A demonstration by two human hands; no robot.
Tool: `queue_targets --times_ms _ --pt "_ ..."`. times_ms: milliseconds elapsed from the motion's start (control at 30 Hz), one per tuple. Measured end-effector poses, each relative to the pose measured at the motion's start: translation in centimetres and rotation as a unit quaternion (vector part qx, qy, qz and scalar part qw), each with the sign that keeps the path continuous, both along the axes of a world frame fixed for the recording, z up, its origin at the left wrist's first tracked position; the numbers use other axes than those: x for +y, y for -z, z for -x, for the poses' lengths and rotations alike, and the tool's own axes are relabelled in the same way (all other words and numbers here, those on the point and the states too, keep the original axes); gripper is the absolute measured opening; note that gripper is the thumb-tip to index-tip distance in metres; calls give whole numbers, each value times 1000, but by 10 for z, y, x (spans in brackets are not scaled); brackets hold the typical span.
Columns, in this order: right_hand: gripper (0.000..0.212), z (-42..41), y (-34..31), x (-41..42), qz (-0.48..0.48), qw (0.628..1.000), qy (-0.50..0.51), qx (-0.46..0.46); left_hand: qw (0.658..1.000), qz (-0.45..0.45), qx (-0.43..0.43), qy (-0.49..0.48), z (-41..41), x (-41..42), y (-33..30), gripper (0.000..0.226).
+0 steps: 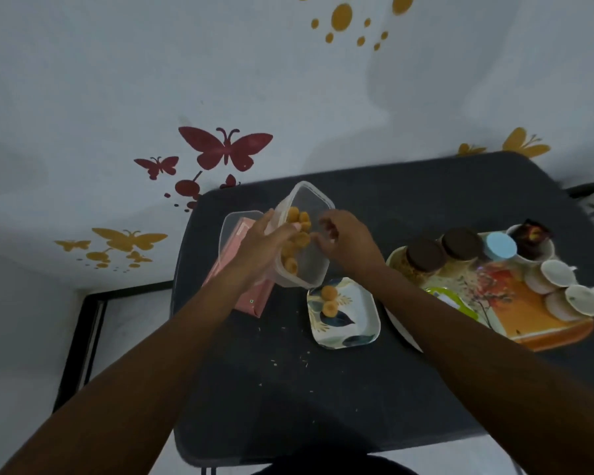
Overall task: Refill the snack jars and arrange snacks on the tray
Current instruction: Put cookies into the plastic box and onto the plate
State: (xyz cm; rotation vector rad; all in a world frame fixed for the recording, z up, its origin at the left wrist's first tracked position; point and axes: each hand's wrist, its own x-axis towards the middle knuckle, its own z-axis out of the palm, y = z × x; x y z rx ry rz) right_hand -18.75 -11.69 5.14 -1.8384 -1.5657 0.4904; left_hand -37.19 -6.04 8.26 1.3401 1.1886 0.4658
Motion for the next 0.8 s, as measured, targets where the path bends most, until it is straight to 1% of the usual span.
queue_targets --times_ms 67,100,167,233,333,400,500,533,600,700,800 --pt "35 6 -16 2 71 987 -121 -75 999 35 -3 39 -3 0 2 81" --pt "45 10 -19 1 94 975 -161 -120 997 44 2 61 -3 0 3 88" --pt "66 14 -16 -3 110 951 -194 -215 994 44 13 96 -5 -1 3 89" --pt "79 15 -9 -9 117 943 -168 -261 993 31 34 110 -8 -5 2 86" --pt "81 22 -5 -13 125 942 -125 -285 992 1 48 116 -13 -9 6 78" --pt "74 26 -3 -13 118 942 -117 -293 991 -12 58 120 -14 -10 8 73" --pt "51 23 -5 -12 94 965 -89 -226 991 16 40 123 -12 -8 9 78" --pt "48 21 -5 -12 87 972 -81 -203 991 22 37 126 -11 -8 9 78" --pt "54 18 -7 -10 88 973 -84 -194 990 21 45 135 -11 -7 10 77" --pt "69 18 -2 -8 126 953 -99 -257 987 20 51 148 -14 -6 10 81" --pt "71 18 0 -6 150 946 -94 -273 986 22 62 152 -16 -5 9 83"
